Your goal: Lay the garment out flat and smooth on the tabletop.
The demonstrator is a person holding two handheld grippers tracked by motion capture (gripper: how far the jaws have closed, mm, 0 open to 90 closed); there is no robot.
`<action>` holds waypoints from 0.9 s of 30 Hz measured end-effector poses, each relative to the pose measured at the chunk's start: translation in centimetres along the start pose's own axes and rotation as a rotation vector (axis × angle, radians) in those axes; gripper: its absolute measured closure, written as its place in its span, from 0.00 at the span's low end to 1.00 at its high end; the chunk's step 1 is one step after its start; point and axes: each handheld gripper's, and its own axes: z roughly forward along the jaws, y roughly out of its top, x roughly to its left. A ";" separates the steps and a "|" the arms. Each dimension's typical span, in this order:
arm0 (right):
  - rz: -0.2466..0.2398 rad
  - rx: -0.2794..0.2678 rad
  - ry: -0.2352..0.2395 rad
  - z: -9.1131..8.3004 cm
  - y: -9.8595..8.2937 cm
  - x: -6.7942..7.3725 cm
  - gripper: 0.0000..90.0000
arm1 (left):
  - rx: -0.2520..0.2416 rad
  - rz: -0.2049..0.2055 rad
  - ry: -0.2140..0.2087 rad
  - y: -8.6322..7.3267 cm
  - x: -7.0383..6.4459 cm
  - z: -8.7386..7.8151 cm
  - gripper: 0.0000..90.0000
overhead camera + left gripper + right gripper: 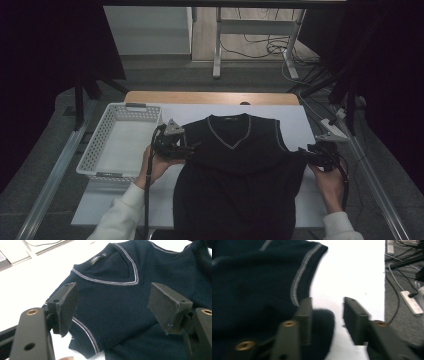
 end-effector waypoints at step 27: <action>-0.285 0.002 0.449 -1.4 1.5 17.9 0.46 | -0.015 -0.014 0.010 0.0 0.8 -0.7 0.27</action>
